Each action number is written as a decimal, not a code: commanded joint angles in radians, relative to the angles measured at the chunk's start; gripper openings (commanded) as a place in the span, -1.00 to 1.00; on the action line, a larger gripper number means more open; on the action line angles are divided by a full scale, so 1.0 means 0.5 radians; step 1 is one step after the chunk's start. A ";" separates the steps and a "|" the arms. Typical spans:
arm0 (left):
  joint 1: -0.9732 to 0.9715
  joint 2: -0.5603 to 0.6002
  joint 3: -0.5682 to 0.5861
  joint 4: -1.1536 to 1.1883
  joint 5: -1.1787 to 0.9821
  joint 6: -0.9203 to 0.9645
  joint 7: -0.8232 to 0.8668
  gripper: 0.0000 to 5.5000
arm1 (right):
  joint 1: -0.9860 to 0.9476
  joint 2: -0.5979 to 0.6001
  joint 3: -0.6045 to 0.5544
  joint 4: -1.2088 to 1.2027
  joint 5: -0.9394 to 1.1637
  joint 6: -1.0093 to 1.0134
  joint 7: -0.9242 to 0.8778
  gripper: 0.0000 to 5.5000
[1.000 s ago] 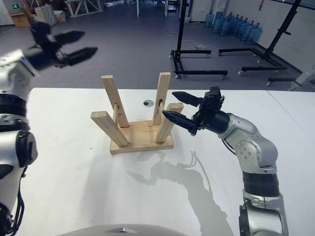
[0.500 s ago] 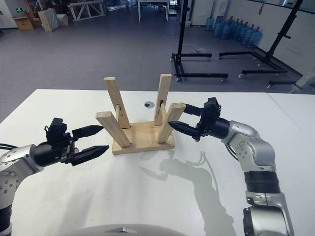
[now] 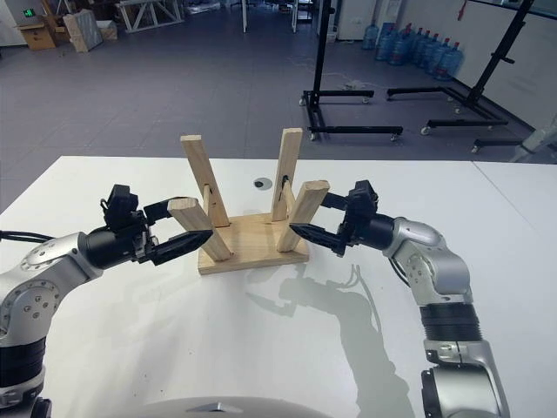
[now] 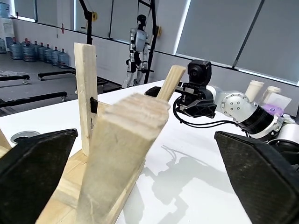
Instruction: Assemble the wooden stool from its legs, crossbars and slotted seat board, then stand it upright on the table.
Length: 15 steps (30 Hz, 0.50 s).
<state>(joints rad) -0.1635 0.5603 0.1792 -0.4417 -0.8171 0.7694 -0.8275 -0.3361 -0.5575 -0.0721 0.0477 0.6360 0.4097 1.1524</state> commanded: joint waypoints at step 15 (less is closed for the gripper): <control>-0.190 0.070 -0.042 0.254 -0.149 0.169 -0.029 -0.04 | -0.021 0.041 -0.030 -0.064 0.047 0.087 -0.010 -0.30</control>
<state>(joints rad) -0.2178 0.5817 0.1439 -0.3267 -0.8480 0.8000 -0.8547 -0.3631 -0.5192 -0.0694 0.0489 0.6281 0.4188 1.1491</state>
